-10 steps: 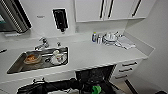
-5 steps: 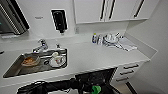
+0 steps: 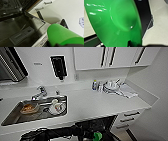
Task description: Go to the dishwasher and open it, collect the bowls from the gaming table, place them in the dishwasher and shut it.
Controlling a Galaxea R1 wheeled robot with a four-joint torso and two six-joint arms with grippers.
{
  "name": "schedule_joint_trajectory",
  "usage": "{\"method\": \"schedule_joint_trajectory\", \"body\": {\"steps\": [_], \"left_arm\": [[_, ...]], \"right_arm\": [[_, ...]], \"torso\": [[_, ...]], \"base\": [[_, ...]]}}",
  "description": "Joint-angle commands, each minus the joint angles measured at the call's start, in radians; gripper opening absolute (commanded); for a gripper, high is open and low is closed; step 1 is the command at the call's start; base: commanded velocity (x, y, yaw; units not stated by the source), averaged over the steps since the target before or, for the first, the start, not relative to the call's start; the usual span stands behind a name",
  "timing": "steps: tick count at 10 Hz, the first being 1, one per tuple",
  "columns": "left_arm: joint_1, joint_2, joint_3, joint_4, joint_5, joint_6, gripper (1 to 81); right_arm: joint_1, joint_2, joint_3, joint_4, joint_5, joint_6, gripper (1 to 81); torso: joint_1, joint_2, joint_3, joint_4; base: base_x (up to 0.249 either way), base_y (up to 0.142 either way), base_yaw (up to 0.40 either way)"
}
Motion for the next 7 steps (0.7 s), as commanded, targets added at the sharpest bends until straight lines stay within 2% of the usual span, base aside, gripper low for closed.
{"method": "schedule_joint_trajectory", "body": {"steps": [1, 2, 5, 7], "left_arm": [[-0.126, 0.023, 0.006, -0.005, 0.027, -0.001, 1.0], [-0.123, 0.029, -0.003, -0.005, 0.025, -0.001, 1.0], [-0.125, 0.067, -0.048, -0.006, 0.022, -0.001, 1.0], [-0.143, 0.117, -0.126, 0.006, 0.022, 0.0, 1.0]], "right_arm": [[0.0, 0.012, 0.038, -0.036, -0.082, -0.028, 1.0], [-0.002, 0.012, 0.038, -0.036, -0.082, -0.028, 1.0], [-0.003, 0.012, 0.038, -0.036, -0.082, -0.028, 1.0], [-0.003, 0.012, 0.038, -0.036, -0.082, -0.028, 1.0]], "torso": [[0.0, 0.0, -0.029, 0.0], [0.0, 0.0, -0.013, 0.0], [0.0, 0.0, -0.029, 0.0], [0.0, 0.0, -0.029, 0.0]], "base": [[0.0, 0.0, 0.0], [0.0, 0.0, 0.0], [0.0, 0.0, 0.0], [0.0, 0.0, 0.0]]}}
